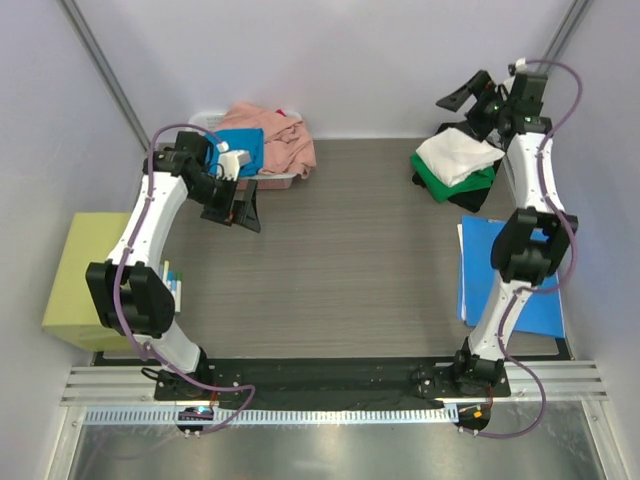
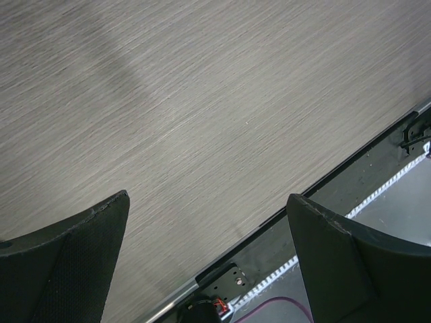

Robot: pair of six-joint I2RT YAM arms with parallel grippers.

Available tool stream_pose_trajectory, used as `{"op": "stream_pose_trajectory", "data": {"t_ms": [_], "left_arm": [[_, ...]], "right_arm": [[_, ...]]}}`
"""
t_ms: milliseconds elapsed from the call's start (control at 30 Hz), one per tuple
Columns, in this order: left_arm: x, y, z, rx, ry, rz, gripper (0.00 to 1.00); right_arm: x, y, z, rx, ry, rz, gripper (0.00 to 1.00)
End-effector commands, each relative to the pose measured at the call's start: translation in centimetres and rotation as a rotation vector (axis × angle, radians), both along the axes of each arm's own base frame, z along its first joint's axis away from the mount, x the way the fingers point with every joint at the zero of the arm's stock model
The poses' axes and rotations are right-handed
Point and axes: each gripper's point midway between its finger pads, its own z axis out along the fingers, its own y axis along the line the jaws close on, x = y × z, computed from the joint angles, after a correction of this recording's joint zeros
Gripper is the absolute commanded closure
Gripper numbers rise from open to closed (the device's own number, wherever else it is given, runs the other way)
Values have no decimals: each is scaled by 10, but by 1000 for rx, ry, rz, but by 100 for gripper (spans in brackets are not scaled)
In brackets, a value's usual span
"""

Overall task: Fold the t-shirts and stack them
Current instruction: Reset both grippers

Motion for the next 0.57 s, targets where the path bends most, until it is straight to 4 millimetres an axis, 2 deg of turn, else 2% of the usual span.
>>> {"op": "stream_pose_trajectory", "data": {"t_ms": [0, 33, 100, 133, 167, 233, 333, 400, 433, 500, 533], "left_arm": [[7, 8, 34, -2, -121, 39, 0], [8, 10, 35, 5, -132, 41, 0], [8, 16, 34, 20, -147, 51, 0], [7, 20, 36, 20, -160, 64, 0], [9, 23, 34, 21, -169, 72, 0], [10, 30, 36, 26, -194, 90, 0], [21, 44, 40, 25, -245, 149, 0], [27, 58, 41, 20, -267, 205, 0], [35, 61, 44, 9, -302, 221, 0], [37, 66, 44, -12, -317, 267, 0], [46, 69, 48, -19, -364, 282, 0]], "right_arm": [[-92, 30, 168, -191, -359, 40, 0], [-100, 33, 151, -205, -330, 39, 0], [-120, 40, 155, -274, -369, 21, 0], [-139, 43, 155, -295, -397, 11, 0], [-150, 44, 158, -314, -420, 0, 0], [-170, 47, 150, -374, -440, -25, 0], [-180, 38, 129, -436, -396, -86, 0], [-181, 31, 115, -452, -362, -123, 0], [-181, 27, 101, -460, -324, -135, 0], [-179, 24, 87, -465, -287, -144, 0], [-179, 22, 82, -470, -275, -153, 0]]}}
